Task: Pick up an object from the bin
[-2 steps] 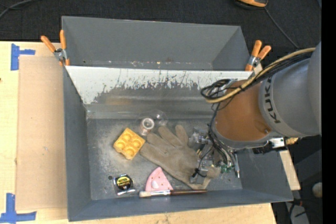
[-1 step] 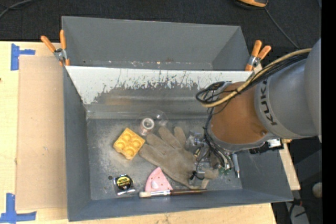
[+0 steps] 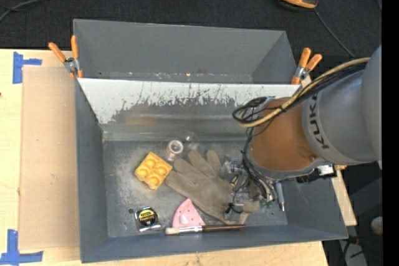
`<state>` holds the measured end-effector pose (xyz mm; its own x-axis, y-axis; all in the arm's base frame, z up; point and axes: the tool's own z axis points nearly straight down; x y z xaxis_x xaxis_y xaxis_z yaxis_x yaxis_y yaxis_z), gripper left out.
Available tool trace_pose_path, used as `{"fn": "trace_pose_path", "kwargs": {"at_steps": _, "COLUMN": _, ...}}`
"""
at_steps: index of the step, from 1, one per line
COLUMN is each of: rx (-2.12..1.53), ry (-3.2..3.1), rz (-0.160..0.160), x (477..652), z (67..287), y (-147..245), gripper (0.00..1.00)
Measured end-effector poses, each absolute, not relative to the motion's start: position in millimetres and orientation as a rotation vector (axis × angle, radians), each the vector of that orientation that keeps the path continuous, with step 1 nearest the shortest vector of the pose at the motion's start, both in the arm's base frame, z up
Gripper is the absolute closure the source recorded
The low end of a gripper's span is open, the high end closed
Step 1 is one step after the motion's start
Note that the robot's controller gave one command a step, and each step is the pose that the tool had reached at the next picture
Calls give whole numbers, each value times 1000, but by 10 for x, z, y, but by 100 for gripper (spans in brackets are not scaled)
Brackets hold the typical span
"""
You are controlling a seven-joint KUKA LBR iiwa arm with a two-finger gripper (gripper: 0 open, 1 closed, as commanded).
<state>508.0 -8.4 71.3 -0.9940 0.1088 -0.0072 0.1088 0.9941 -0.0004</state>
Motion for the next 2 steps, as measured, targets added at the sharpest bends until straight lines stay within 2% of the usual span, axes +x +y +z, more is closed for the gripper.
{"fn": "trace_pose_path", "kwargs": {"at_steps": 1, "rx": 170, "ry": 3130, "rz": -1, "x": 5081, "z": 718, "y": -85, "gripper": 100}}
{"fn": "trace_pose_path", "kwargs": {"at_steps": 2, "rx": 170, "ry": 3138, "rz": -1, "x": 5057, "z": 1011, "y": -84, "gripper": 100}}
